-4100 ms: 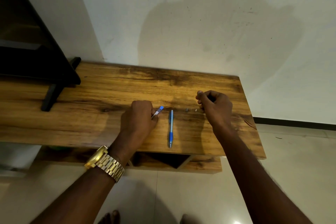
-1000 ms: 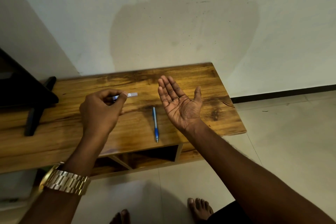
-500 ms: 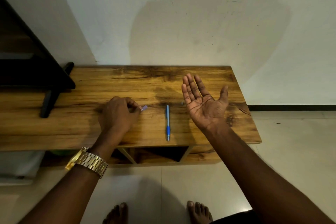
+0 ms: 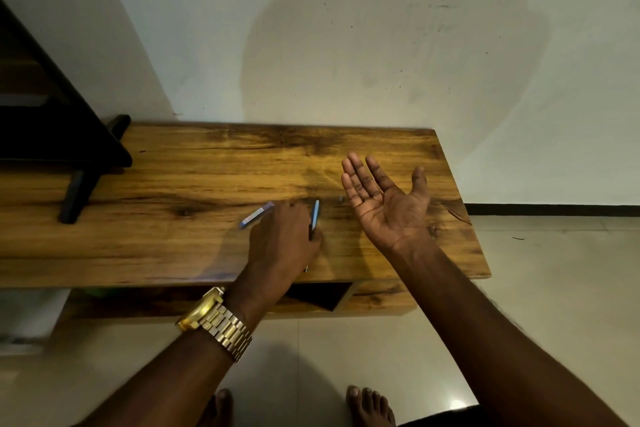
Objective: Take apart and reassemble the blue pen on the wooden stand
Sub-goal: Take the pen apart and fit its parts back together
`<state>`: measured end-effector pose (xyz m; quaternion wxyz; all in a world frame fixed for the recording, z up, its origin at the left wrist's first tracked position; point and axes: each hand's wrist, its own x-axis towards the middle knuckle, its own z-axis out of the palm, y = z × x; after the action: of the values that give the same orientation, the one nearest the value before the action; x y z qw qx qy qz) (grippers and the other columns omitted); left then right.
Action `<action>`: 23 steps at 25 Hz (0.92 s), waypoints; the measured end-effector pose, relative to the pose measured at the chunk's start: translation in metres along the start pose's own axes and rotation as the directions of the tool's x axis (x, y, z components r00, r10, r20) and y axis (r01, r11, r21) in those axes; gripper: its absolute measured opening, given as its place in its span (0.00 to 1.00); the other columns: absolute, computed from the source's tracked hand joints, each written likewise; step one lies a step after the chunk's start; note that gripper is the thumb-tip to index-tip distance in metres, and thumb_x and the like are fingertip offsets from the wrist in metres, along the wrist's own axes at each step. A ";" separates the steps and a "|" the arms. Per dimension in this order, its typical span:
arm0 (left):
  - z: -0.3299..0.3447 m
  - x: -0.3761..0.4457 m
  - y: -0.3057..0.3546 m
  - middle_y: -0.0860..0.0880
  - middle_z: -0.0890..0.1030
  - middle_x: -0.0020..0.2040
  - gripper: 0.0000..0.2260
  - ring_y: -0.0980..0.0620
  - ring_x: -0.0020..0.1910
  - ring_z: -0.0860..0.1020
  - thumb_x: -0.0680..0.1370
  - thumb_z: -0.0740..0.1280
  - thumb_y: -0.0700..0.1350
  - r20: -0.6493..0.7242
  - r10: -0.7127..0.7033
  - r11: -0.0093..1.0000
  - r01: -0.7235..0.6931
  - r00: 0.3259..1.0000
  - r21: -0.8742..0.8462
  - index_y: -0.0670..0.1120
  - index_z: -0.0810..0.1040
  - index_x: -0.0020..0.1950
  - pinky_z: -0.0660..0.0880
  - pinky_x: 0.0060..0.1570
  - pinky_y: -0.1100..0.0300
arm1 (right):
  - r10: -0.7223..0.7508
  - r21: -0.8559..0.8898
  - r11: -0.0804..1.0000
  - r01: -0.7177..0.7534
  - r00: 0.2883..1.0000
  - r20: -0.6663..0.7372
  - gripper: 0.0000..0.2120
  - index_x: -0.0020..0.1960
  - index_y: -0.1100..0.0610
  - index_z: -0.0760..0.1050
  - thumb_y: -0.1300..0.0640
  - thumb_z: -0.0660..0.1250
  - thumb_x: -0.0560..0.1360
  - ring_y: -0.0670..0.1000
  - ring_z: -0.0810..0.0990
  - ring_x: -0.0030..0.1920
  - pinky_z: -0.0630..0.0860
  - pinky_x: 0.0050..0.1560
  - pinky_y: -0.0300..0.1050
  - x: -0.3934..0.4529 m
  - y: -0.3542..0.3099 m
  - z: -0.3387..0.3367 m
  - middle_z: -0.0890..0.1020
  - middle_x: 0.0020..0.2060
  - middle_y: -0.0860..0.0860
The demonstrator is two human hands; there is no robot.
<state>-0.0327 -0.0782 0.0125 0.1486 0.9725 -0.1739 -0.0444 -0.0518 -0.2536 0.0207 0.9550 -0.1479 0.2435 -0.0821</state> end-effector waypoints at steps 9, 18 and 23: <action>-0.010 0.008 -0.022 0.52 0.84 0.49 0.09 0.53 0.45 0.83 0.80 0.72 0.52 0.036 -0.010 0.980 0.017 0.999 -0.200 0.50 0.81 0.58 0.84 0.46 0.49 | 0.081 -0.289 0.939 -0.185 0.938 -0.337 0.14 0.56 0.62 0.78 0.51 0.63 0.86 0.57 0.83 0.47 0.80 0.49 0.50 -0.006 0.001 0.015 0.84 0.50 0.62; -0.012 0.013 -0.023 0.53 0.85 0.47 0.09 0.56 0.44 0.84 0.79 0.75 0.47 -0.083 0.059 0.929 -0.085 0.995 -0.359 0.49 0.83 0.57 0.86 0.45 0.49 | 0.088 -0.332 0.926 -0.179 0.959 -0.269 0.12 0.62 0.65 0.73 0.69 0.54 0.84 0.61 0.84 0.52 0.81 0.59 0.52 -0.010 -0.008 0.013 0.83 0.53 0.66; -0.010 0.015 -0.023 0.53 0.85 0.47 0.08 0.58 0.42 0.83 0.79 0.75 0.46 -0.096 0.074 0.923 -0.104 0.993 -0.370 0.47 0.83 0.57 0.85 0.44 0.56 | 0.053 -0.381 0.917 -0.120 0.982 -0.182 0.13 0.59 0.66 0.76 0.73 0.54 0.83 0.58 0.86 0.53 0.82 0.62 0.50 -0.010 -0.008 0.015 0.86 0.53 0.64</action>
<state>-0.0093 -0.0601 0.0146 0.3403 0.9183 -0.2001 -0.0308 -0.0543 -0.2551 0.0400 0.8853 -0.3166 0.3406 -0.0018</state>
